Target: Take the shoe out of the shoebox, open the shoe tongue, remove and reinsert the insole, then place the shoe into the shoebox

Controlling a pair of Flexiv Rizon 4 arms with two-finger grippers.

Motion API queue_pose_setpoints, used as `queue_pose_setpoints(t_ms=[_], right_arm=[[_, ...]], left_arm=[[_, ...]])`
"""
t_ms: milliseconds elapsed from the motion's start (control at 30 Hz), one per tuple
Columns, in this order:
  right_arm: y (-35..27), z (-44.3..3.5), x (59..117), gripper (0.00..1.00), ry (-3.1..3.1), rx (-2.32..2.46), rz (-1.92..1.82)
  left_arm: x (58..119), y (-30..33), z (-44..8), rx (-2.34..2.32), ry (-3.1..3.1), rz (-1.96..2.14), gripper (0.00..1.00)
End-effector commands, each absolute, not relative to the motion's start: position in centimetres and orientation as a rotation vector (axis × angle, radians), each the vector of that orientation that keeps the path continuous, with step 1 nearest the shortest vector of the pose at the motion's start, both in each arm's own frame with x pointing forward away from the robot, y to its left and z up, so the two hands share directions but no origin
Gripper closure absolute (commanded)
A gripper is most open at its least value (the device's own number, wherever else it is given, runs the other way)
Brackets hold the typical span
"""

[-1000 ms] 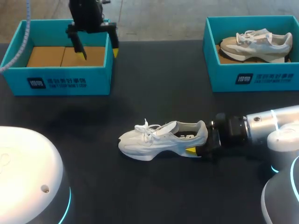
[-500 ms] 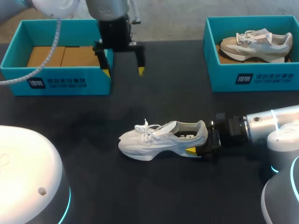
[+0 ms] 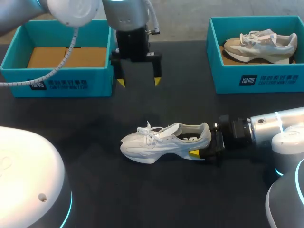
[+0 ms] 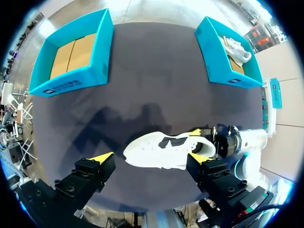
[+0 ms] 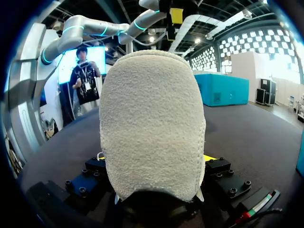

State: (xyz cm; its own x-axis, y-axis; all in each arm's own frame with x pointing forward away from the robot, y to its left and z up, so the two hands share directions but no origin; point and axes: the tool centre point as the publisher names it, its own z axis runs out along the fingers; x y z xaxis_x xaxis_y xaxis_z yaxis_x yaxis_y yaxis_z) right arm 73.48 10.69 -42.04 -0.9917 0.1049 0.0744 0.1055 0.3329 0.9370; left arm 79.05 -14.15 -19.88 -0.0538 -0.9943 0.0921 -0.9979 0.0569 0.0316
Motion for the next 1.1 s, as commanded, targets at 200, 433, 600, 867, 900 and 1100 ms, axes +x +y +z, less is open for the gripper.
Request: queue_pose_setpoints(t_ms=[200, 433, 600, 867, 900, 1100], right_arm=[[10.8, -42.0, 73.5, 1.0, -2.567, -0.204, -1.8], [10.8, -42.0, 73.5, 1.0, -2.567, -0.204, -1.8], [10.8, -42.0, 73.5, 1.0, -2.567, -0.204, -1.8], [10.8, -42.0, 73.5, 1.0, -2.567, -0.204, -1.8], [10.8, -42.0, 73.5, 1.0, -2.567, -0.204, -1.8], [10.8, -42.0, 73.5, 1.0, -2.567, -0.204, -1.8]], left_arm=[[79.1, -14.2, -19.9, 2.097, -2.216, 0.058, 0.0], [77.0, -16.9, -20.2, 2.055, -2.189, 0.011, 0.0], [76.4, -18.6, -21.2, 2.059, -2.165, -0.039, 0.0], [74.8, -20.6, -23.2, 2.018, -2.169, -0.122, 0.0], [74.6, -20.8, -23.5, 2.009, -2.17, -0.136, 0.0], [73.7, -21.5, -25.0, 1.947, -2.201, -0.202, 0.0]])
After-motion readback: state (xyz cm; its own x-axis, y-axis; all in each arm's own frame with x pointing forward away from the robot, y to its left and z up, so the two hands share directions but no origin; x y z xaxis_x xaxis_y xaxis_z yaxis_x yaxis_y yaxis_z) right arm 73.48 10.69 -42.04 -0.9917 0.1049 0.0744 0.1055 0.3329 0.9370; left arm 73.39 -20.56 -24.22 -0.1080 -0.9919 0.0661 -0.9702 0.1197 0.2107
